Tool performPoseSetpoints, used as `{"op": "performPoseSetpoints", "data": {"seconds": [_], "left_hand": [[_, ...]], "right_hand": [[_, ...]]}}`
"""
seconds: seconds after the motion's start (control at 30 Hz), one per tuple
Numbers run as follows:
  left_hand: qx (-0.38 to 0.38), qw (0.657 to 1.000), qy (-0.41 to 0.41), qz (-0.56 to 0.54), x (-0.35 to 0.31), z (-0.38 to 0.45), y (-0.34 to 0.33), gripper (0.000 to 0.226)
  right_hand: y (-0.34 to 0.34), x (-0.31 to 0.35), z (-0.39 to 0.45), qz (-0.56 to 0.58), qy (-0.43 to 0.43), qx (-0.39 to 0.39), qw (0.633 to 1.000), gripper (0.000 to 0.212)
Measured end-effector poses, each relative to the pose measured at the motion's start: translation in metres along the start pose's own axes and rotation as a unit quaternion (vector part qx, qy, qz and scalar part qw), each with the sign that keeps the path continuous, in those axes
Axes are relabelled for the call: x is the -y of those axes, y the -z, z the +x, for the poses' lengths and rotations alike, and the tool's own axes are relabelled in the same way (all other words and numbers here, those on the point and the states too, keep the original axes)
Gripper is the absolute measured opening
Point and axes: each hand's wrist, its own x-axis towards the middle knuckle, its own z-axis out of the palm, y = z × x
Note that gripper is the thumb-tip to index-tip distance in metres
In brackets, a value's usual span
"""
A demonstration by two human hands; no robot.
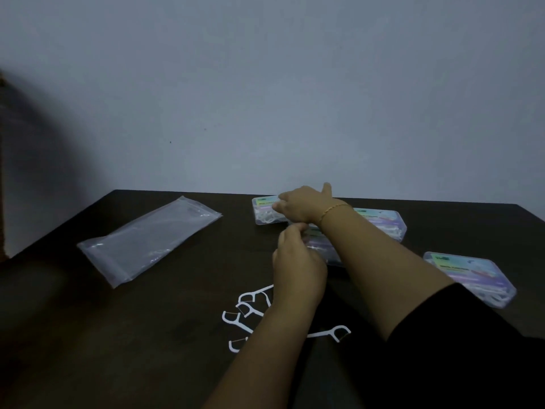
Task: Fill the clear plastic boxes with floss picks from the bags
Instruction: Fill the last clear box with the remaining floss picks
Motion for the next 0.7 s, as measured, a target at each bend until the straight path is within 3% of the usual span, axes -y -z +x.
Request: {"op": "performPoseSetpoints", "data": {"seconds": [0.07,0.17,0.27,0.37,0.43,0.5,0.6,0.7], "left_hand": [[-0.028,0.999,0.045,0.001,-0.002,0.002,0.004,0.04],[-0.151,0.984,0.092,0.011,-0.005,0.01,0.023,0.042],[-0.261,0.957,0.125,-0.021,0.001,0.023,0.049,0.057],[-0.296,0.939,0.161,-0.074,0.011,0.032,0.071,0.071],[-0.273,0.934,0.208,-0.101,0.015,0.036,0.085,0.072],[-0.203,0.942,0.248,-0.097,0.023,0.04,0.095,0.069],[-0.078,0.972,0.219,-0.029,0.03,0.04,0.102,0.057],[0.024,0.982,0.186,-0.027,0.024,0.031,0.097,0.056]], "right_hand": [[0.001,0.007,0.001,-0.029,0.021,0.013,0.999,0.046],[-0.001,0.02,-0.002,-0.03,0.062,0.025,0.997,0.038],[-0.002,0.036,-0.015,-0.012,0.102,0.03,0.994,0.038],[-0.003,0.053,-0.036,-0.023,0.115,0.044,0.992,0.042],[-0.006,0.06,-0.054,-0.012,0.12,0.03,0.992,0.044],[-0.011,0.062,-0.071,0.029,0.118,0.004,0.993,0.042],[-0.018,0.058,-0.095,0.037,0.108,-0.021,0.993,0.038],[-0.022,0.044,-0.122,0.056,0.096,-0.053,0.992,0.034]]}}
